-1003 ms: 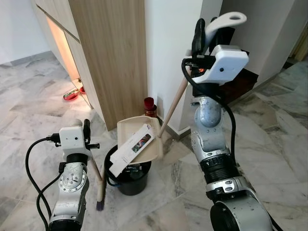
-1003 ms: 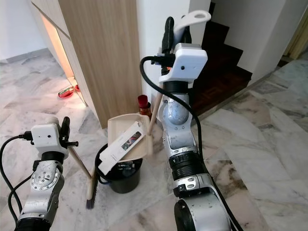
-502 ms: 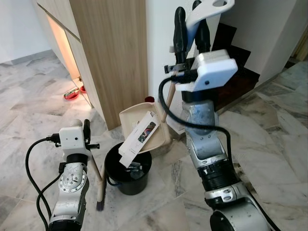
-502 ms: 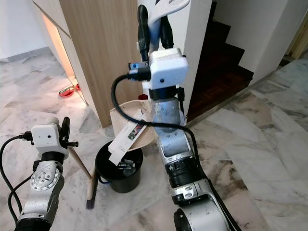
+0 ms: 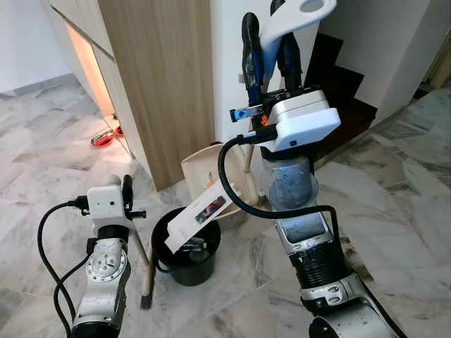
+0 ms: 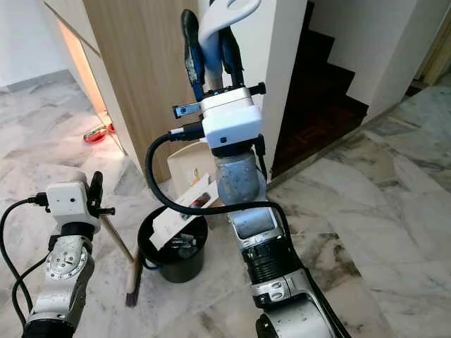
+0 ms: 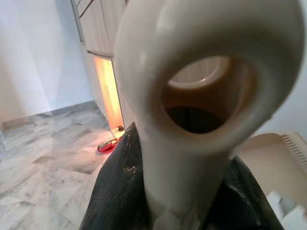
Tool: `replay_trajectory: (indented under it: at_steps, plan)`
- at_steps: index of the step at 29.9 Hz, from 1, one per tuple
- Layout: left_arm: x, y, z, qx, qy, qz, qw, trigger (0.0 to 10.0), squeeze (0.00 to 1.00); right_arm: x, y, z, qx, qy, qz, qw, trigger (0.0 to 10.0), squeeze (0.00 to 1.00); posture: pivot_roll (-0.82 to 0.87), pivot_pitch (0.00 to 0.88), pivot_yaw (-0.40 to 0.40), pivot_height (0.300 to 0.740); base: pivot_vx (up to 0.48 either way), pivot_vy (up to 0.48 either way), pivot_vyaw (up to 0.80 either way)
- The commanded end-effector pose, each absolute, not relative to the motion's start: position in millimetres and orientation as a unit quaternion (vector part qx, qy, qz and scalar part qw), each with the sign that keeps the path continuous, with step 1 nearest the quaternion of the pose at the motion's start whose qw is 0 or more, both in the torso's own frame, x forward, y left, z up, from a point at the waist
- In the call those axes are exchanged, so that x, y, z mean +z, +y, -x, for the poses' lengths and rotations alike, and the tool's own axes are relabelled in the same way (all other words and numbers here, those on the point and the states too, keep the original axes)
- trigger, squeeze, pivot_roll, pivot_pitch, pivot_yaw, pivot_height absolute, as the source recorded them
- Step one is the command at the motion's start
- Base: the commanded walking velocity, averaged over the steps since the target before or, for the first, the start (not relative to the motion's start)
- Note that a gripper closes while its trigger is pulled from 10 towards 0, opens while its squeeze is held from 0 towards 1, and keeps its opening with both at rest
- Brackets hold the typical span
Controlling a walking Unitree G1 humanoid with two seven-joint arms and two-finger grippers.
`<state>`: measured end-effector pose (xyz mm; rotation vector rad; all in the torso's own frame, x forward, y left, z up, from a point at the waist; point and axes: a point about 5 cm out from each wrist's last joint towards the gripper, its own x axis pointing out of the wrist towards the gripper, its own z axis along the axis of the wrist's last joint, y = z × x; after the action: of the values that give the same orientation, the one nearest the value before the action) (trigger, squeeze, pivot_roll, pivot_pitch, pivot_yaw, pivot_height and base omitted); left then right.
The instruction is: Sweep floor
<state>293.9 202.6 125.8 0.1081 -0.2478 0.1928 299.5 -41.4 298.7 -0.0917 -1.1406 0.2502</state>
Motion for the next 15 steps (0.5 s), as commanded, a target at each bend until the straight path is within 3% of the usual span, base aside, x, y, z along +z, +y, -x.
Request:
replay_trajectory:
  at_steps: [1, 9, 15]
  plan:
    - [138.6, 201.6, -293.5, 0.093, -0.159, -0.053, 0.981, 10.0, 0.00, 315.0, -40.0, -284.9, 0.118, -0.587, 0.035, 0.800, 10.0, 0.00, 0.09, 0.000, 0.028, 0.740, 0.000, 0.000, 0.00]
    - [138.2, 200.4, -294.0, 0.090, -0.159, -0.052, 0.982, 10.0, 0.00, 312.4, -44.3, -291.5, 0.101, -0.573, 0.048, 0.812, 10.0, 0.00, 0.09, 0.000, 0.029, 0.740, 0.000, 0.000, 0.00]
    - [137.8, 200.1, -293.9, 0.088, -0.157, -0.052, 0.982, 10.0, 0.00, 291.1, -78.1, -326.0, -0.012, -0.472, 0.103, 0.876, 10.0, 0.00, 0.09, 0.000, 0.026, 0.740, 0.000, 0.000, 0.00]
